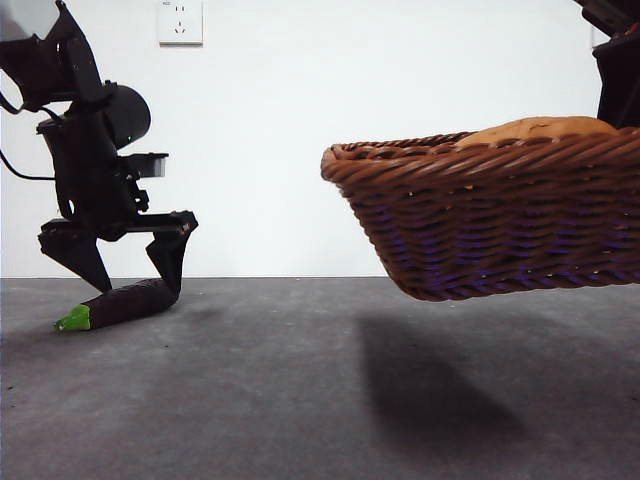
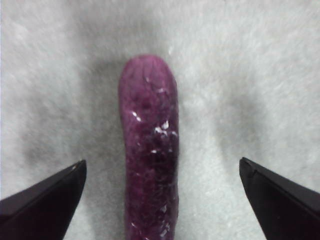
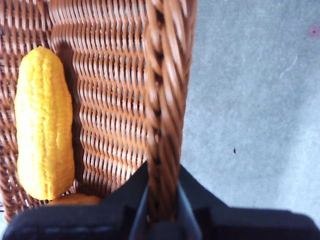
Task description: Help me put the vegetables on the table into the basket
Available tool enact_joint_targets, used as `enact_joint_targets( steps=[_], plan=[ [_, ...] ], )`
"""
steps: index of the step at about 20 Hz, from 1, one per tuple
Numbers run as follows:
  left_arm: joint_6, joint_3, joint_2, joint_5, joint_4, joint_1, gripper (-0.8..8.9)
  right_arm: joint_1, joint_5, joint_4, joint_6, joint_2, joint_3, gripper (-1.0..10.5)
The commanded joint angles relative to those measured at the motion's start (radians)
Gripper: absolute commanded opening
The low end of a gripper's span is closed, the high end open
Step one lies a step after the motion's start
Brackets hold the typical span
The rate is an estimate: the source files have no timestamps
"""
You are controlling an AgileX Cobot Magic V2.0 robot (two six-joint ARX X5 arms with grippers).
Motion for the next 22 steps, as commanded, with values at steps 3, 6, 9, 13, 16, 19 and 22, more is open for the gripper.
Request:
enact_joint_targets(
  steps=[3,6,9,13,16,19,22],
  plan=[
    [0.002,0.001,0.041,0.002,-0.006,0.000,3.70,0.002,-0.015,0.034,-0.006,-0.003,0.010,-0.2],
    [-0.005,0.001,0.041,0.005,0.002,0.000,-0.09,0.002,-0.014,0.033,-0.006,-0.003,0.010,-0.2],
    [-0.019,0.001,0.040,0.008,0.010,0.000,-0.09,0.002,-0.014,0.031,-0.006,-0.003,0.010,-0.2],
    [-0.099,0.092,0.025,0.345,-0.148,0.004,-0.09,0.002,0.012,0.031,-0.006,-0.003,0.010,-0.2],
    [-0.098,0.156,-0.062,0.620,-0.264,-0.012,-0.08,0.002,0.042,0.026,-0.003,-0.003,0.010,-0.2],
    [-0.084,0.156,-0.237,0.641,-0.338,-0.053,-0.08,0.002,0.042,0.026,0.006,-0.003,0.010,-0.2],
    [-0.085,0.156,-0.393,0.641,-0.405,-0.134,-0.08,0.002,0.040,0.026,0.031,-0.003,0.010,-0.2]
  ],
)
